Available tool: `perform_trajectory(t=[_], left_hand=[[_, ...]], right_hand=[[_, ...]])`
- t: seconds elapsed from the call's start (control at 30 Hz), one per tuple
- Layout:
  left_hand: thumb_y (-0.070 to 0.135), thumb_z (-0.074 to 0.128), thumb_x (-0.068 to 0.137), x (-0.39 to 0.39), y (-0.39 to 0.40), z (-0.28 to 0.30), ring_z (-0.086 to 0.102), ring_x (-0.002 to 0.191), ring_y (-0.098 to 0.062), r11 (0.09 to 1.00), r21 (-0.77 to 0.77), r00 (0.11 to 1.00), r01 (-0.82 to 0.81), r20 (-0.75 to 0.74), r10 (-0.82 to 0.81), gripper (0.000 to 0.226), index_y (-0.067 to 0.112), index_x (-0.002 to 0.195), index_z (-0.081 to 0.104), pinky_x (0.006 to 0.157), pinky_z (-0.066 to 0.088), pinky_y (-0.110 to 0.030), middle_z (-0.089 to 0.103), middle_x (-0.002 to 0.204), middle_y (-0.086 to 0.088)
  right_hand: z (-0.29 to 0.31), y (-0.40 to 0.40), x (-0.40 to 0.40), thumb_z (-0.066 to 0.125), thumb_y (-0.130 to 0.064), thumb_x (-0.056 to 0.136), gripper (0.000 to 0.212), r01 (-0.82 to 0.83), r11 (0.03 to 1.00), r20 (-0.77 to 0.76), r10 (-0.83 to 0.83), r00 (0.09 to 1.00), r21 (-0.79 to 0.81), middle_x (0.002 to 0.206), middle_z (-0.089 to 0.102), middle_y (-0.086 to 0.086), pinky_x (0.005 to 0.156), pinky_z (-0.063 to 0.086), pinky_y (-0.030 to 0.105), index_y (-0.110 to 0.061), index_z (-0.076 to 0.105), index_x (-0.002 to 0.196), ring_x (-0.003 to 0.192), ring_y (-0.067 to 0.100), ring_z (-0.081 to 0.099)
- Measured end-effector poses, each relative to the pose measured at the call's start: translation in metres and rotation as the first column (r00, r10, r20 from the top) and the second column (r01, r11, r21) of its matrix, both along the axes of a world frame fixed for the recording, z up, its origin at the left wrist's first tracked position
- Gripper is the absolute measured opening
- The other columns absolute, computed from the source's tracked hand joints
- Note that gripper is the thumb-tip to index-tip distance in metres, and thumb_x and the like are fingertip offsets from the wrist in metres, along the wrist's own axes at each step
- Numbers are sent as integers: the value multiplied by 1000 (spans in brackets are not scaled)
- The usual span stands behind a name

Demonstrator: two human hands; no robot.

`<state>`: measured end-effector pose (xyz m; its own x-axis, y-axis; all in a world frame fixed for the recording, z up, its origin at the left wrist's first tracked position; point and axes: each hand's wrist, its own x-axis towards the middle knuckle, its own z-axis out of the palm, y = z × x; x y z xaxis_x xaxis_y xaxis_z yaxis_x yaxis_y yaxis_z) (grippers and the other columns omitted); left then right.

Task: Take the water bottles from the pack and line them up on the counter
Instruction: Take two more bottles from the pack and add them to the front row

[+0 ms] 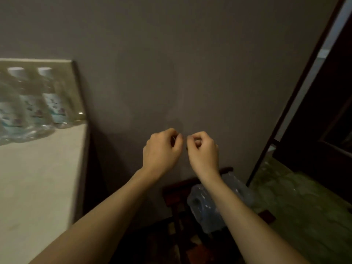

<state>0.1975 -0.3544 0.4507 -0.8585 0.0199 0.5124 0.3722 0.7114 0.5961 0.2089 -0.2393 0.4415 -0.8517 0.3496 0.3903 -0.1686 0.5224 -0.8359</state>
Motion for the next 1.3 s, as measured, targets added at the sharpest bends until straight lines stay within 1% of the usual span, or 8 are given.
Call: perform_trajectory(t=[0.27,0.5,0.6,0.73,0.87,1.03,1.17,1.3], left_hand=[[37,51,94,-25,114,-68,61,69,-18,992,-14,935,127,336,-115,22,29,75,55,59,45,-30,59,71,7],[30,54,94,-89,185,-162,67,71,-22,972,80,774,222,591,-226,26,11,83,67,66,57,-39,69,76,-5],[22,54,95,-121,218,-202,65,66,-21,959,150,691,241,667,-278,30,1,75,63,63,54,-39,71,75,-14],[13,53,95,-152,251,-256,58,69,-17,941,212,569,263,753,-329,31,11,64,54,60,40,-26,68,75,-17],[13,50,98,-170,272,-297,58,69,-21,950,223,460,218,835,-301,31,-5,77,64,59,38,-25,70,84,-24],[13,51,98,-187,301,-354,64,108,-30,940,241,290,241,907,-307,31,3,125,63,93,50,-35,68,119,-18],[14,54,98,-207,331,-396,55,123,-23,944,222,202,246,940,-274,41,9,138,52,85,41,-16,58,137,-11],[13,50,100,-211,351,-441,51,132,-30,947,214,80,239,968,-239,47,7,146,42,88,42,-20,50,145,-15]], right_hand=[[-75,131,-23,49,-27,98,27,117,982,184,-89,979,-147,69,66,3,50,43,23,-21,55,73,59,13,59],[-170,217,-60,46,-17,99,30,266,948,465,-158,871,-176,73,63,21,68,52,45,1,59,79,66,30,60],[-203,250,-78,47,-16,98,27,277,948,577,-141,805,-155,71,61,17,63,51,40,-5,57,75,64,25,59],[-241,277,-107,48,-9,99,26,212,962,699,-31,715,-174,75,62,9,56,48,26,-14,58,76,61,16,59],[-276,286,-128,48,-11,99,23,173,969,785,32,619,-176,91,67,5,70,57,30,-25,60,85,82,19,66],[-326,294,-144,45,-9,99,24,101,976,851,114,512,-191,108,65,8,90,52,34,-15,64,111,102,23,62],[-365,311,-153,45,-16,100,25,47,975,872,173,459,-219,107,62,-4,83,45,19,-24,65,113,95,8,57],[-387,327,-157,45,-11,99,33,-17,981,869,181,461,-195,125,64,8,99,46,32,-10,61,128,113,22,58]])
